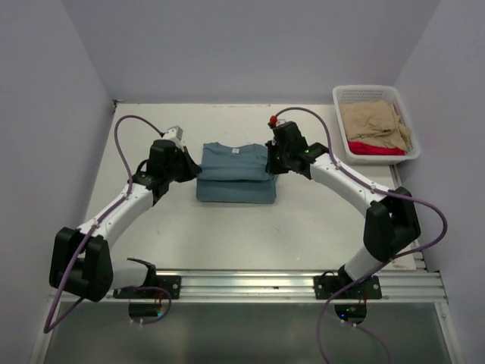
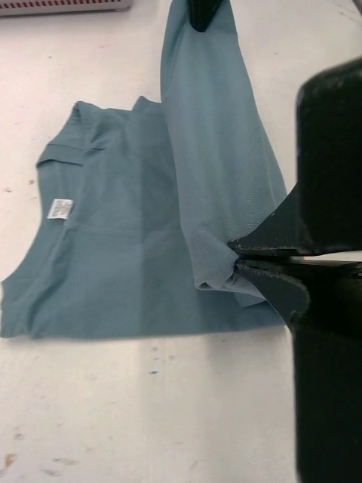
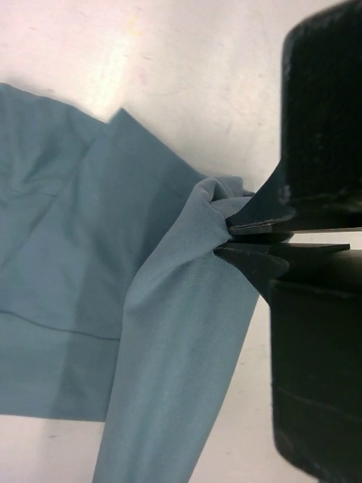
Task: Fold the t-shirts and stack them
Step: Fold the tshirt
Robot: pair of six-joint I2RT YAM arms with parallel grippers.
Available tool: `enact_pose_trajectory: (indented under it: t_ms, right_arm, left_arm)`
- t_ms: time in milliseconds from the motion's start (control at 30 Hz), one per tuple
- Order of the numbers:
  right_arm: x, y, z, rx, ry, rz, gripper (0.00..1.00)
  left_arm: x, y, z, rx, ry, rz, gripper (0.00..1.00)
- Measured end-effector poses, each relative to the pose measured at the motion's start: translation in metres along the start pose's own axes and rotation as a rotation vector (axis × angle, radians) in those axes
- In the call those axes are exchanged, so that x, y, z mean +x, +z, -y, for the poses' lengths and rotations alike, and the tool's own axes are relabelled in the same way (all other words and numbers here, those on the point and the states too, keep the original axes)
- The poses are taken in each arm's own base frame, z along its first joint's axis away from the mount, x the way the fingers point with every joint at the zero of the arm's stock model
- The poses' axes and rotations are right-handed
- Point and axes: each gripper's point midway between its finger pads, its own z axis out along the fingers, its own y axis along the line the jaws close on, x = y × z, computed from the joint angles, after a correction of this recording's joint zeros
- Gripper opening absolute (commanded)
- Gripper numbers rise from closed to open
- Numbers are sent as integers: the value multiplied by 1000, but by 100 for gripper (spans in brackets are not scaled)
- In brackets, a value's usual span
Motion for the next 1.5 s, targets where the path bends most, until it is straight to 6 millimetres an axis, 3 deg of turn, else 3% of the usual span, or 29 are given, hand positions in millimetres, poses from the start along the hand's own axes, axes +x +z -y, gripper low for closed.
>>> enact_pose_trajectory:
  t_ms: [167, 367, 400, 433, 500, 533, 600, 633, 700, 767, 833, 933, 1067, 1200, 1300, 1333, 1367, 1400, 1500]
  right_arm:
    - [-44, 21, 2, 32, 5, 46, 0]
    - [-87, 63, 17, 112, 21, 60, 0]
    - [-95, 70, 20, 126, 25, 70, 0]
    - [-105, 79, 26, 153, 37, 72, 29]
    - [-127, 101, 35, 190, 64, 105, 73]
    - [-140, 113, 40, 207, 79, 126, 99]
    - [-159, 139, 51, 232, 93, 161, 99]
    - [-165, 150, 57, 240, 99, 168, 99]
    - [-169, 165, 69, 250, 115, 176, 99]
    - [-154, 171, 82, 262, 126, 146, 99]
    - [-138, 170, 93, 263, 137, 132, 99]
    - [-113, 154, 103, 268, 145, 107, 99]
    - [-120, 122, 91, 220, 143, 165, 99]
    - [-138, 90, 76, 161, 135, 257, 99]
    - [-137, 85, 71, 130, 128, 270, 98]
    - [-134, 87, 69, 119, 127, 262, 88]
    - [-128, 91, 68, 108, 120, 243, 69]
    - [-124, 93, 68, 101, 118, 231, 1]
    - [-110, 103, 62, 59, 114, 184, 0]
  left_arm:
    - [-27, 35, -8, -1, -18, 7, 0]
    - [-52, 92, -12, 22, -36, -28, 0]
    - [-58, 101, -11, 33, -39, -27, 7]
    - [-68, 114, -10, 52, -41, -17, 22]
    - [-91, 139, -14, 76, -55, 23, 73]
    - [-103, 149, -17, 85, -78, 50, 87]
    - [-125, 164, -28, 89, -126, 98, 90]
    - [-135, 168, -35, 86, -151, 119, 100]
    - [-149, 167, -52, 62, -185, 154, 100]
    - [-162, 158, -63, 42, -197, 207, 100]
    - [-162, 140, -66, 27, -204, 239, 100]
    - [-162, 109, -52, 51, -196, 275, 100]
    - [-173, 88, -28, 98, -144, 310, 100]
    - [-149, 95, -30, 69, -108, 238, 100]
    - [-116, 108, -43, 31, -98, 149, 100]
    - [-106, 115, -48, 20, -100, 117, 100]
    - [-95, 122, -54, 7, -105, 86, 100]
    - [-87, 128, -59, -4, -106, 62, 100]
    - [-53, 143, -75, -26, -117, -27, 100]
